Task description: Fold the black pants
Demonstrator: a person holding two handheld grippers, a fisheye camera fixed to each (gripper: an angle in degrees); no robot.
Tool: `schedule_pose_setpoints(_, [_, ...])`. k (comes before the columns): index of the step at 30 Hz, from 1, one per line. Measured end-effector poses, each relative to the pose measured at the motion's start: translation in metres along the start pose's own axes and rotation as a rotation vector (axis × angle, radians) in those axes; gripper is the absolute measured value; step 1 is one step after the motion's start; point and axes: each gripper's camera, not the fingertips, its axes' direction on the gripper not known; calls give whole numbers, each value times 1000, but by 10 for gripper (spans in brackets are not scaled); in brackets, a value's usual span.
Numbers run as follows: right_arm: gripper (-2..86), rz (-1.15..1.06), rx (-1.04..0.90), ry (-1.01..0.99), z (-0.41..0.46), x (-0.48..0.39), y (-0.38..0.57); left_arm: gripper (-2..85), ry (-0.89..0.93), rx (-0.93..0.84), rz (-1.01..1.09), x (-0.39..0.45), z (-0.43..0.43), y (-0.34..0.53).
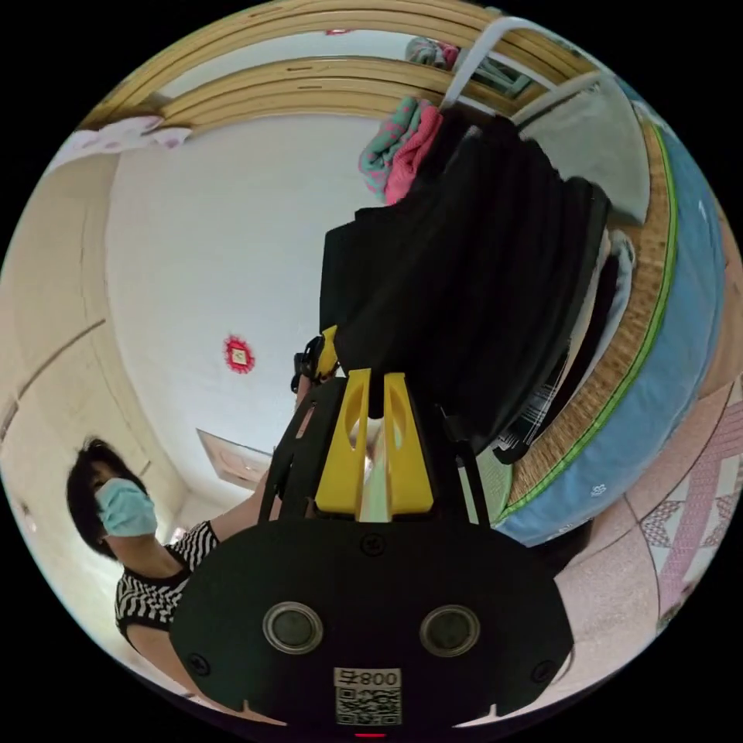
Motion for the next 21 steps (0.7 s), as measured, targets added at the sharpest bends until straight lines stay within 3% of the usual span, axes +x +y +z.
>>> schedule_pose_setpoints(9, [15,-83,56,20,-51,-33,33,64,-83,21,70,38,41,-58])
schedule_pose_setpoints(16, [2,-309,76,339,-83,-119,20,14,-233,328,188,81,30,-70])
schedule_pose_setpoints(21, [0,-456,-5,575,-44,-163,-8,3,-315,166,282,104,88,-115])
